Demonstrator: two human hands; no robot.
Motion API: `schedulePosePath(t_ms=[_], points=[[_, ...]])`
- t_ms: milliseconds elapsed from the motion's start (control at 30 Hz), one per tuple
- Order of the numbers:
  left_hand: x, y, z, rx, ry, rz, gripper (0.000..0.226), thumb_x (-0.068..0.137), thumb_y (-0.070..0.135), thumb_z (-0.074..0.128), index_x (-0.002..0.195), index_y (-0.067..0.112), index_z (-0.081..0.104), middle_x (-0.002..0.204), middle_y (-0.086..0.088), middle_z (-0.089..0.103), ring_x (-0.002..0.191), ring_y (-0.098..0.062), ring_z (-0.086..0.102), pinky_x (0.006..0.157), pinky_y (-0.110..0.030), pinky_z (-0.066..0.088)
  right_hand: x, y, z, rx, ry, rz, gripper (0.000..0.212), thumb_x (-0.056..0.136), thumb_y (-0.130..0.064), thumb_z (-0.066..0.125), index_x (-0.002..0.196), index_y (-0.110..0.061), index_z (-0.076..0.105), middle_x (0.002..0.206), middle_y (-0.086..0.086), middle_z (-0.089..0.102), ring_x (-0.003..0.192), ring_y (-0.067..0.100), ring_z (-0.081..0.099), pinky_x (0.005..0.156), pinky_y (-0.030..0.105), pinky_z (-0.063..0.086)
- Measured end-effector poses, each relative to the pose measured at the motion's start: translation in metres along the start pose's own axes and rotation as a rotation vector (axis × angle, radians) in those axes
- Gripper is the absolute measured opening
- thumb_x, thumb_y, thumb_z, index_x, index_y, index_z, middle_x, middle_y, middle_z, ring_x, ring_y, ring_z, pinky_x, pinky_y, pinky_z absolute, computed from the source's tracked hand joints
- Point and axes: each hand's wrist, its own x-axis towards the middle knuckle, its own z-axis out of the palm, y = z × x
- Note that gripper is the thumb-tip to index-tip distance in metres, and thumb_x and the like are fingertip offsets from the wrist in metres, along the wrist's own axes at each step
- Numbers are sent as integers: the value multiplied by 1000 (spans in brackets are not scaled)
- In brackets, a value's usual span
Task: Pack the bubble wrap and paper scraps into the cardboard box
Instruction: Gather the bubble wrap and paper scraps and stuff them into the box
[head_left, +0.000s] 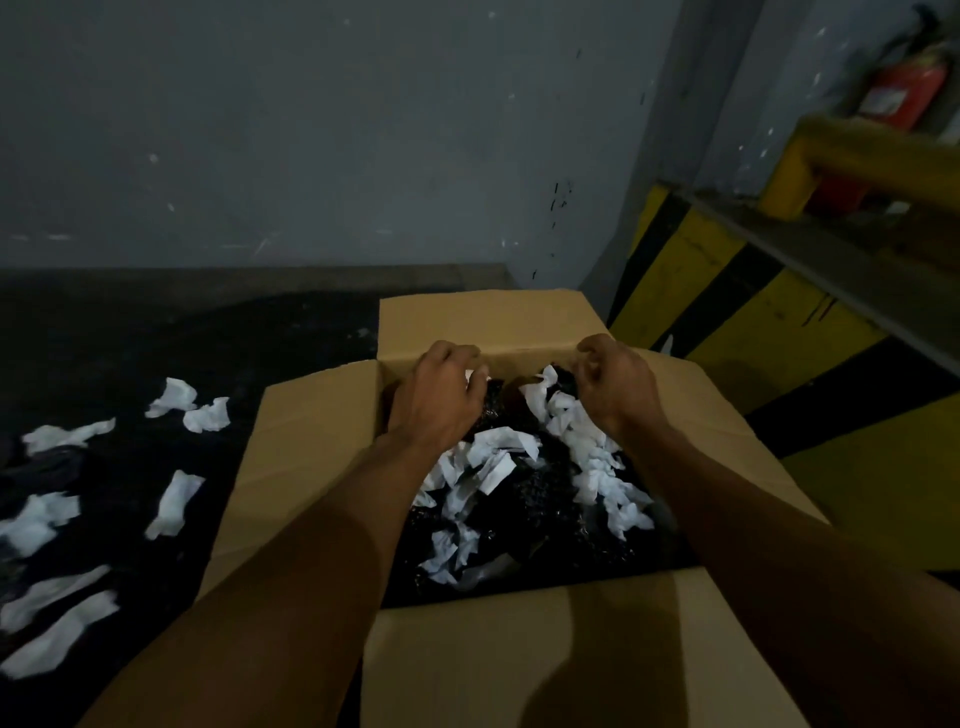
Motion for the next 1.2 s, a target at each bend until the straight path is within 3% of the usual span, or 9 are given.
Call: schedulePosePath(t_ms=[133, 267, 500, 633, 1200], points=[[-15, 11, -30, 93, 21, -16, 46, 96, 38, 47, 134, 13, 51, 134, -10, 51, 120, -28, 50, 97, -45, 45, -12, -13, -22, 19, 17, -14, 38, 98, -39, 47, 124, -13, 57, 121, 15, 59, 109, 31, 55, 88, 36, 43], [-38, 26, -57, 140, 48, -51, 56, 95, 44, 46, 140, 12, 42, 141, -10, 45, 129, -27, 42, 105, -39, 36, -30, -27, -47, 49, 42, -40, 46, 98, -46, 43, 130, -15, 54, 132, 15, 54, 119, 32, 50, 96, 38, 41], [-106, 65, -101, 172, 167, -82, 57, 92, 41, 52, 136, 7, 47, 134, -13, 49, 124, -29, 47, 103, -39, 38, -80, -51, -78, 133, 2, -165, 53, 94, -56, 40, 131, -20, 51, 136, 11, 51, 120, 31, 50, 99, 43, 42], [-159, 71, -129, 215, 189, -139, 57, 92, 41, 52, 137, 7, 46, 135, -14, 48, 125, -28, 46, 105, -39, 36, -119, -77, -80, 196, -62, -232, 48, 95, -48, 46, 132, -18, 51, 137, 10, 48, 120, 32, 50, 98, 40, 40], [-352, -17, -266, 350, 388, -515, 44, 93, 36, 54, 130, 12, 52, 129, -11, 54, 117, -23, 52, 100, -36, 42, -243, -267, -21, 365, -305, -497, 45, 95, -47, 49, 129, -18, 53, 133, 10, 50, 121, 26, 49, 100, 36, 39]])
